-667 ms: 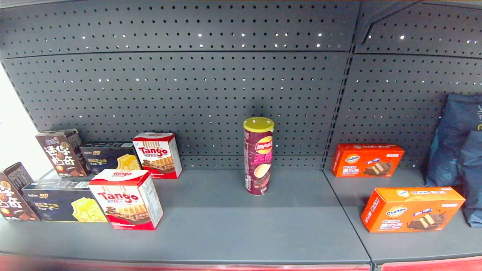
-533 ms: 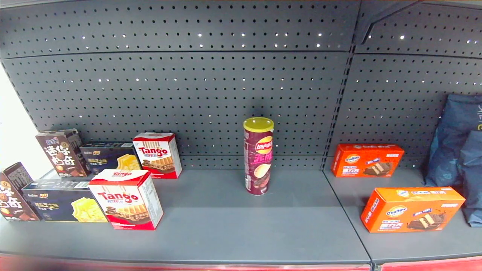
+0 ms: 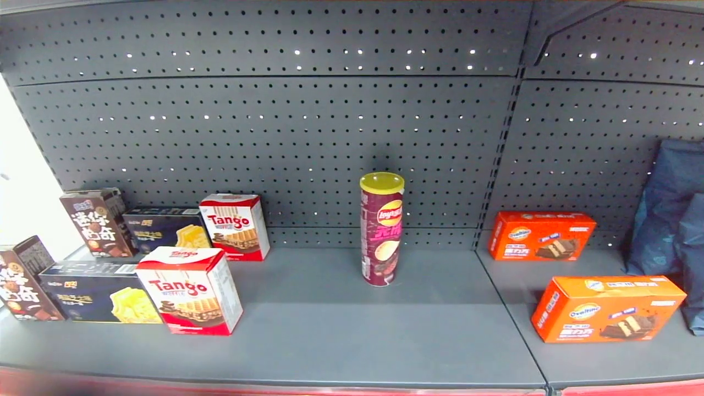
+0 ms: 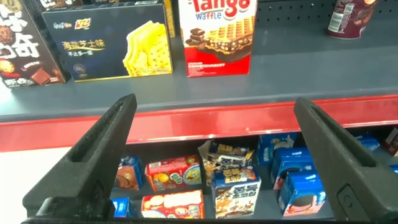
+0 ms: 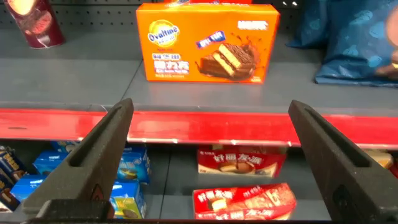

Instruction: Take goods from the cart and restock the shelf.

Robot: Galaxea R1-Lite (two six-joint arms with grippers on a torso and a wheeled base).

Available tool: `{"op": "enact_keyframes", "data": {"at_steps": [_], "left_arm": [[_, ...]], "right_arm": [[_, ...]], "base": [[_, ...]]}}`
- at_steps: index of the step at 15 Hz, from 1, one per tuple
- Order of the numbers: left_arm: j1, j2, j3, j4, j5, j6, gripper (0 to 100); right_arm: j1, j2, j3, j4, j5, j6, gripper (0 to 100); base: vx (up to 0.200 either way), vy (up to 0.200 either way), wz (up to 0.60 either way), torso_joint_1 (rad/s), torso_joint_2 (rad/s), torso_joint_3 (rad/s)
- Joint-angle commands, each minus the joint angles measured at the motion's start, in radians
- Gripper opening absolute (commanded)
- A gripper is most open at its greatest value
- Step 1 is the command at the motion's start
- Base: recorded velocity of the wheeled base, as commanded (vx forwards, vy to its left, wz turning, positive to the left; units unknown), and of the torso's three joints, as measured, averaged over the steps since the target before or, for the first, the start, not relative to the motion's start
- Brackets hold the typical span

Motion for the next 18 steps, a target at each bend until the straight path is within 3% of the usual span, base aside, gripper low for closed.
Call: {"op": "enact_keyframes", "data": {"at_steps": [1,18], "left_arm": [[0.000,0.000,0.000,0.001,0.000,0.000,100],[0.000,0.000,0.000,0.000,0.002,0.000,100]], "right_arm": [[0.000,0.001,0.000,0.000,0.001,0.000,100],[0.000,0.001,0.000,0.000,-0.001,0.000,100]], "base": [[0.000,0.000,0.60,-0.002,-0.01,0.007],[0.000,0.000,0.60,0.005,0.00,0.003]]}}
